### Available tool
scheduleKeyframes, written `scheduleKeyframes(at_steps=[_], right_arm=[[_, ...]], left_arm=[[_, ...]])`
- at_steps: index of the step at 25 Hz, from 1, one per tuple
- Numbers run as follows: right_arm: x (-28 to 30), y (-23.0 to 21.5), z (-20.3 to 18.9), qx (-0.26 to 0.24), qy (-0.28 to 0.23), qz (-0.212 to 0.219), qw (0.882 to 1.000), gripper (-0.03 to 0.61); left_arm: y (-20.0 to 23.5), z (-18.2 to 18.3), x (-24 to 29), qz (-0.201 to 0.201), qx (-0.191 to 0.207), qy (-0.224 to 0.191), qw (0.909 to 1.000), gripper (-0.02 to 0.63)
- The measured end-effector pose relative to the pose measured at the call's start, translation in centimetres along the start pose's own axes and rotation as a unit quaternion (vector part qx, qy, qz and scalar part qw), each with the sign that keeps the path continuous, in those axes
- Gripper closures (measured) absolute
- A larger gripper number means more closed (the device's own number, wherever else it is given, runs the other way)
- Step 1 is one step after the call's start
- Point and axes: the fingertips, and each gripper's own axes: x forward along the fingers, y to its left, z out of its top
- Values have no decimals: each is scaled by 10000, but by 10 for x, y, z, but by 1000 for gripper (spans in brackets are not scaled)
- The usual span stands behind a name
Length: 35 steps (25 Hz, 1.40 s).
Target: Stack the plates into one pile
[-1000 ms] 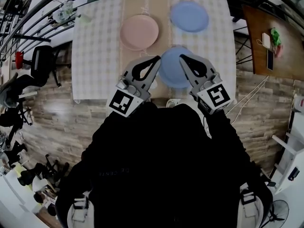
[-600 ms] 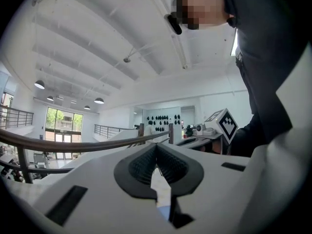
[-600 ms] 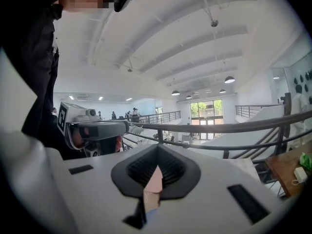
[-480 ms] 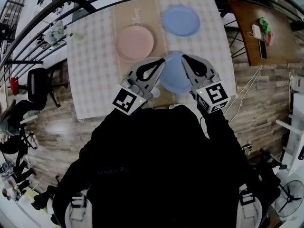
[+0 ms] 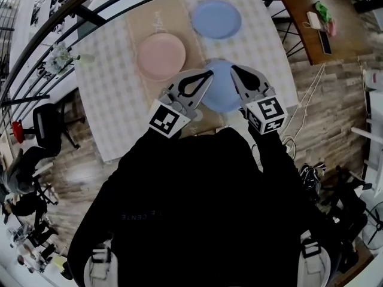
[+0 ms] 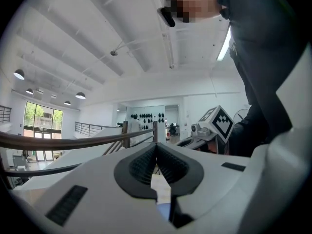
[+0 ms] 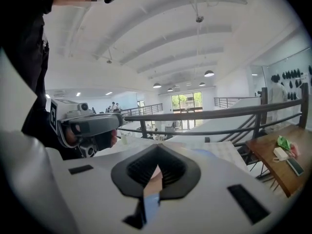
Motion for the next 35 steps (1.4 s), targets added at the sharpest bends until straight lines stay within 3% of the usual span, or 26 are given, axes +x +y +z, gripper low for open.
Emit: scheduleKeyframes(at_steps=[7,17,35], right_arm=[[-7,-28,-44,113,385,-552,9977,566],[-22,-66,-132,339,1290,-1053,9855,555],[0,-111,-265,1095,2625,-1268,9503,494]], left_arm=[[-11,-27,23,-457,-88,-26,9989,594],[-21,-83,58,-730,-102,229,9970,594],[-26,-133,87,-697,-596,509,9945,594]])
